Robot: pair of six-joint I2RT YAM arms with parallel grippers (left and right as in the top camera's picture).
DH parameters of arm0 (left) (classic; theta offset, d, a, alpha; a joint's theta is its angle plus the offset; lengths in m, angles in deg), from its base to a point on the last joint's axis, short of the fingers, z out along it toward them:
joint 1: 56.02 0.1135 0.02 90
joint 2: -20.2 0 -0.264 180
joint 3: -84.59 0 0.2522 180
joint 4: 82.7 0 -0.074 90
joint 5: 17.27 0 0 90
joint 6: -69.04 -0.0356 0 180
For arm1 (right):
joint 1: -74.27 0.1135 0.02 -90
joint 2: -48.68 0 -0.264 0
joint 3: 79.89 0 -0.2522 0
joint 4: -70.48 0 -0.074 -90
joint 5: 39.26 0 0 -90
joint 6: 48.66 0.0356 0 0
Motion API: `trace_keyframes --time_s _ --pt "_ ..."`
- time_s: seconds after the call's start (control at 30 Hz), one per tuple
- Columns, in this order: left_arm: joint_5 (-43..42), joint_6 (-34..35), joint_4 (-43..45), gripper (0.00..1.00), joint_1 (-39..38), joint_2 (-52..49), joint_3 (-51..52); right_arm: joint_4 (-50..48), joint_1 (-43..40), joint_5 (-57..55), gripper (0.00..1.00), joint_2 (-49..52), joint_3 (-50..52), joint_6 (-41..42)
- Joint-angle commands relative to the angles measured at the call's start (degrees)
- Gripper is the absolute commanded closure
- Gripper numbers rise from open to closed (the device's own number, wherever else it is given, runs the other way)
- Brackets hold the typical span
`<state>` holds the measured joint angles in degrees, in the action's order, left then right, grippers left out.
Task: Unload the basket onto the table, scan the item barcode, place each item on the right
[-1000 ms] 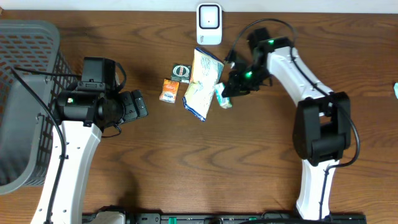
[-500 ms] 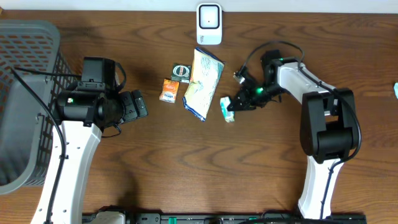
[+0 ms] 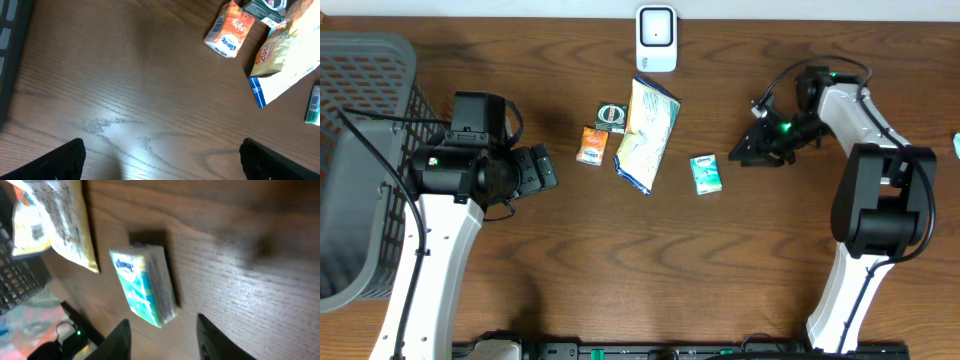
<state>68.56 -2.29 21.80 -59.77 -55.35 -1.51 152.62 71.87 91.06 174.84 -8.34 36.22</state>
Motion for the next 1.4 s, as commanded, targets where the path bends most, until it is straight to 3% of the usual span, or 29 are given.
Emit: trace_keyframes --time_s 0.0,0.2,0.37,0.6,0.8,0.87,1.03,1.17,1.37 --pt "0.2 0.5 -0.3 0.02 0.3 0.0 0.0 0.8 1.5 -0.5 0.53 0.0 -1.2 -1.8" --pt "0.2 0.5 -0.3 0.02 0.3 0.0 0.0 0.3 6.6 -9.6 0.39 0.1 -0.9 -1.8" --pt "0.2 0.5 -0.3 0.02 0.3 0.0 0.0 -1.3 10.6 -15.4 0.37 0.1 -0.7 0.1" --pt "0.2 0.5 -0.3 0.02 0.3 0.0 0.0 -5.0 13.9 -17.7 0.66 0.1 1.5 3.8" --pt "0.2 0.5 -0.3 0.02 0.3 0.0 0.0 -8.0 15.0 -17.7 0.82 0.1 4.8 5.9" --pt "0.2 0.5 -0.3 0.02 0.3 0.0 0.0 -8.3 15.3 -17.7 0.99 0.1 5.8 6.0" --pt "0.2 0.5 -0.3 0.02 0.3 0.0 0.0 -6.7 15.4 -15.1 0.99 0.0 6.1 5.9" --pt "0.2 0.5 -0.3 0.02 0.3 0.0 0.0 -6.1 14.0 -6.7 0.99 0.0 4.8 3.2" --pt "0.2 0.5 -0.3 0.02 0.3 0.0 0.0 -4.4 7.4 20.5 0.99 0.0 2.9 -10.8"
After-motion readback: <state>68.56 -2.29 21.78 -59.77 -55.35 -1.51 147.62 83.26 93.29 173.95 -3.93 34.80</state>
